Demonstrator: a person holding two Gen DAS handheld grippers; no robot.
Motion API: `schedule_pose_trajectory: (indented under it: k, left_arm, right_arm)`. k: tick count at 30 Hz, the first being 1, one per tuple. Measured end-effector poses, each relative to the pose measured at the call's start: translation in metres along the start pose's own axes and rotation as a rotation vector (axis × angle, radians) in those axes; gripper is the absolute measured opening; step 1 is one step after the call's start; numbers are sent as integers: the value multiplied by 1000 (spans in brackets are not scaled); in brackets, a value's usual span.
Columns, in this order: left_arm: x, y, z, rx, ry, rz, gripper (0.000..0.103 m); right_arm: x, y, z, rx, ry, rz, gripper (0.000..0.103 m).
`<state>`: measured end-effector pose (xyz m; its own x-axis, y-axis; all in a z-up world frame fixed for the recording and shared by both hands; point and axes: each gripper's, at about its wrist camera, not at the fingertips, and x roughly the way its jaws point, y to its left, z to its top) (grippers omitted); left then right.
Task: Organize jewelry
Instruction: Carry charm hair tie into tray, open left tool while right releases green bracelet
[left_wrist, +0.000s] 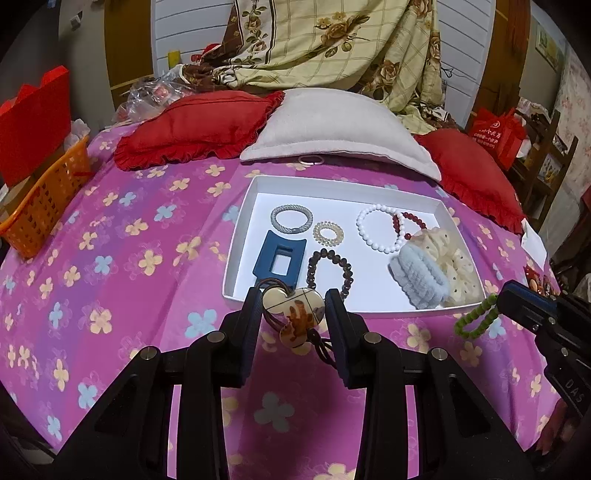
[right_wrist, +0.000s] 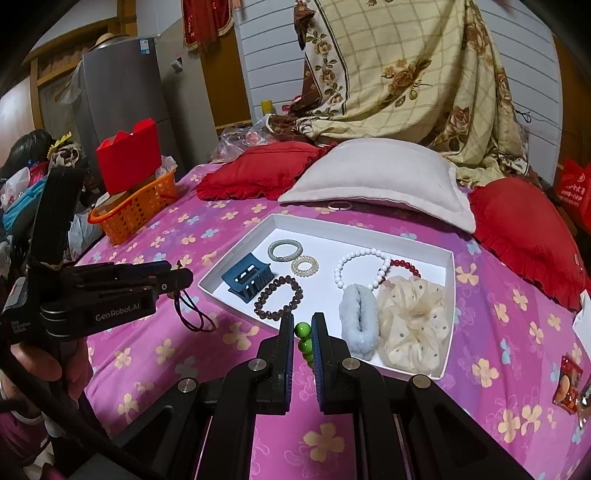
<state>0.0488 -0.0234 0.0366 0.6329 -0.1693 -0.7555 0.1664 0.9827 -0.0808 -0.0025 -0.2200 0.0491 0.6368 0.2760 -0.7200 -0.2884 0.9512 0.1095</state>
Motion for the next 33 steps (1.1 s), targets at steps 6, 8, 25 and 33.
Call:
schedule_pose_trajectory:
  k: [6, 8, 25, 33]
  left_arm:
    - [6, 2, 4, 6, 4, 12, 34]
    - [8, 2, 6, 6, 5, 16, 34]
    - [68, 9, 67, -48, 55, -20, 34]
    - [127, -19, 108, -29, 83, -54, 34]
  right_arm:
    - [6, 0, 9, 2, 3, 6, 9]
    - [11, 0, 12, 1, 9, 9, 9]
    - [97, -8, 39, 70, 57, 59, 9]
    - [139, -51, 9, 167, 152, 24, 9]
